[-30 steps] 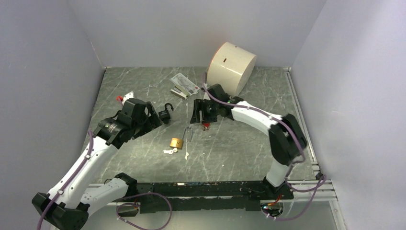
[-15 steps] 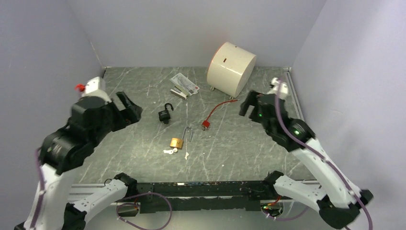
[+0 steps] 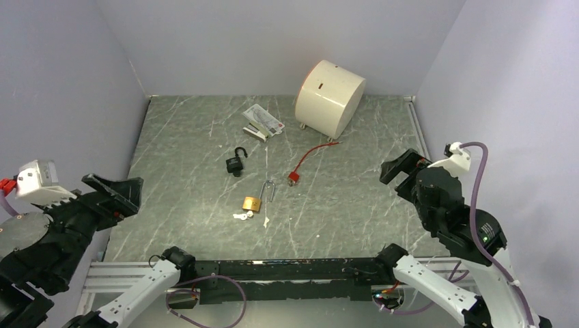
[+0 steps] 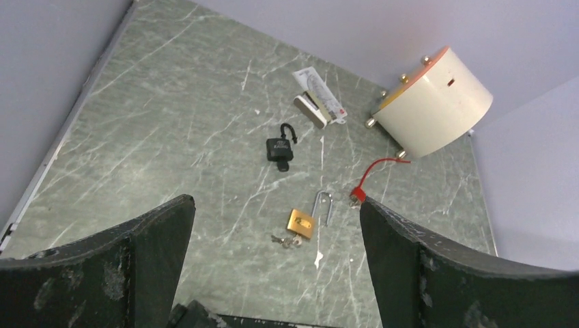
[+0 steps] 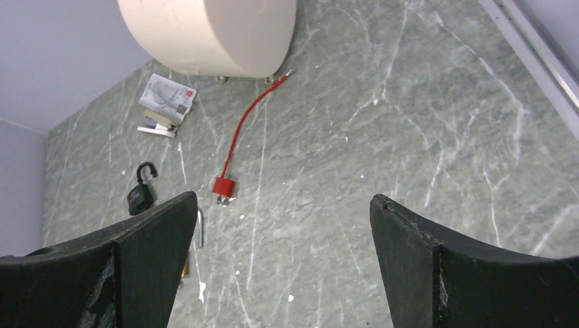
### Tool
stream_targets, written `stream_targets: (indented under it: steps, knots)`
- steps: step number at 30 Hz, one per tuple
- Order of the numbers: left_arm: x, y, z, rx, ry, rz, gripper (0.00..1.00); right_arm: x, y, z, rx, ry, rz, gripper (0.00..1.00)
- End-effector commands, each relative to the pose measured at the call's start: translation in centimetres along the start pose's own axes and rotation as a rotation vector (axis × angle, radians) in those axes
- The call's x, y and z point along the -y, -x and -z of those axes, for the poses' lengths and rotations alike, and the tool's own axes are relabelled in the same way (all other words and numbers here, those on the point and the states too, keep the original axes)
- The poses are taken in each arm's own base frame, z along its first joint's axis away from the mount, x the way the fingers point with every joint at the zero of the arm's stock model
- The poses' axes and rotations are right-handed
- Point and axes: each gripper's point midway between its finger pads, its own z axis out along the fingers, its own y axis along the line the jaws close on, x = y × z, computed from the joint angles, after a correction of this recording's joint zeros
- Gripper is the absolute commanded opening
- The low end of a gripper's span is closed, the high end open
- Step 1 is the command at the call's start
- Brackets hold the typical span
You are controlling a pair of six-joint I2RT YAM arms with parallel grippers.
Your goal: Unlock with the key
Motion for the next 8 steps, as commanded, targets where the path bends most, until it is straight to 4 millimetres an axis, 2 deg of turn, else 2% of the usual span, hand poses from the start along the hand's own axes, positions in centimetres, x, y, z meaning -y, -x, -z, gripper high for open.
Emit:
stream_targets:
  steps: [1,8]
  knots:
    - [-0.7,-1.6,0.1,-0.051,0.018,-0.007,0.94,1.7,0.9,1.1,0.026,-0.057,-0.023,0.99]
    - [0.0,-2.7,-1.0,-0.083,-0.001,0.007,0.94,2.0,0.2,0.6,0.010,-0.084,-0.029,0.99]
